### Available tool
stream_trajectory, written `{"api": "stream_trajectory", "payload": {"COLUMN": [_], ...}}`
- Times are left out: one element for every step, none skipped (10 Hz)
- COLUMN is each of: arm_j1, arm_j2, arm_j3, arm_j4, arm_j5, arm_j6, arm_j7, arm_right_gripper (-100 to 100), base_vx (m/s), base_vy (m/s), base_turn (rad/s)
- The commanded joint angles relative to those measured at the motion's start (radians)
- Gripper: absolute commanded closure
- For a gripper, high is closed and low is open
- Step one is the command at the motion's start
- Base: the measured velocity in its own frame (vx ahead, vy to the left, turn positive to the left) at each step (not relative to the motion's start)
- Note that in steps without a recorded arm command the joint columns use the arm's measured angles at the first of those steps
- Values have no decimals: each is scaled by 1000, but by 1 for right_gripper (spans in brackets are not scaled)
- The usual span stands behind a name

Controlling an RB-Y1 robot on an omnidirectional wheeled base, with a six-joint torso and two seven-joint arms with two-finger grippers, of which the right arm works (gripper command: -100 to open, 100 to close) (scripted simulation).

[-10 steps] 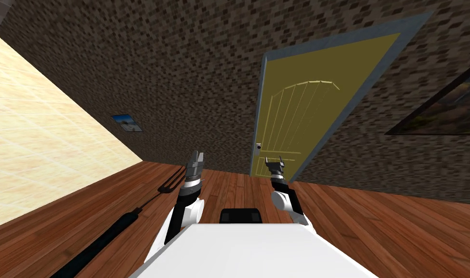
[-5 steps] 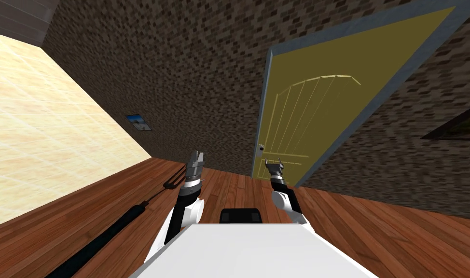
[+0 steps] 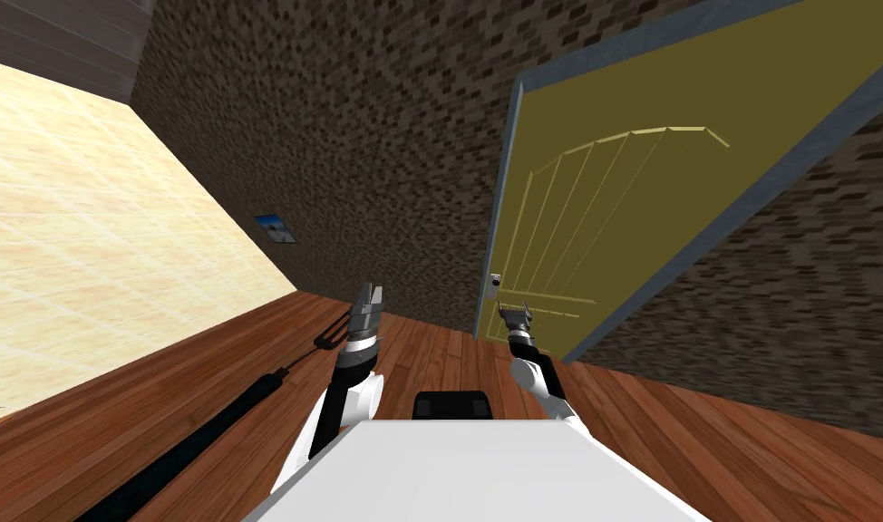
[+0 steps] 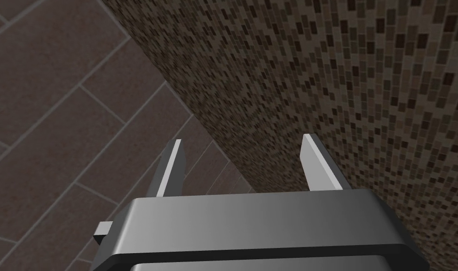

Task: Pull the door open

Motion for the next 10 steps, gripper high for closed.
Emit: {"api": "stream_trajectory", "payload": {"arm_j1": [-11,-18,-24,-24,-30,-36,-41,-45,-50,-54], "arm_j2": [-11,-18,-25,-25,-31,-38,-43,-48,-53,-57], "arm_j3": [10,16,21,21,27,32,37,41,45,49], "arm_j4": [29,48,63,63,79,95,108,121,133,143], "arm_j5": [-50,-81,-111,-119,-149,-179,-204,-228,-252,-271], "arm_j6": [-4,-5,-7,-7,-8,-10,-11,-13,-14,-15], "arm_j7": [-27,-44,-59,-59,-73,-88,-100,-112,-123,-132], "arm_right_gripper": [-100,-100,-100,-100,-100,-100,-100,-100,-100,-100], "base_vx": [59,62,67,47,41,52,54,62,75,66], "base_vy": [-53,-61,-80,-60,-36,-44,-54,-52,-61,-72], "base_turn": [158,154,123,43,76,130,124,88,112,82]}}
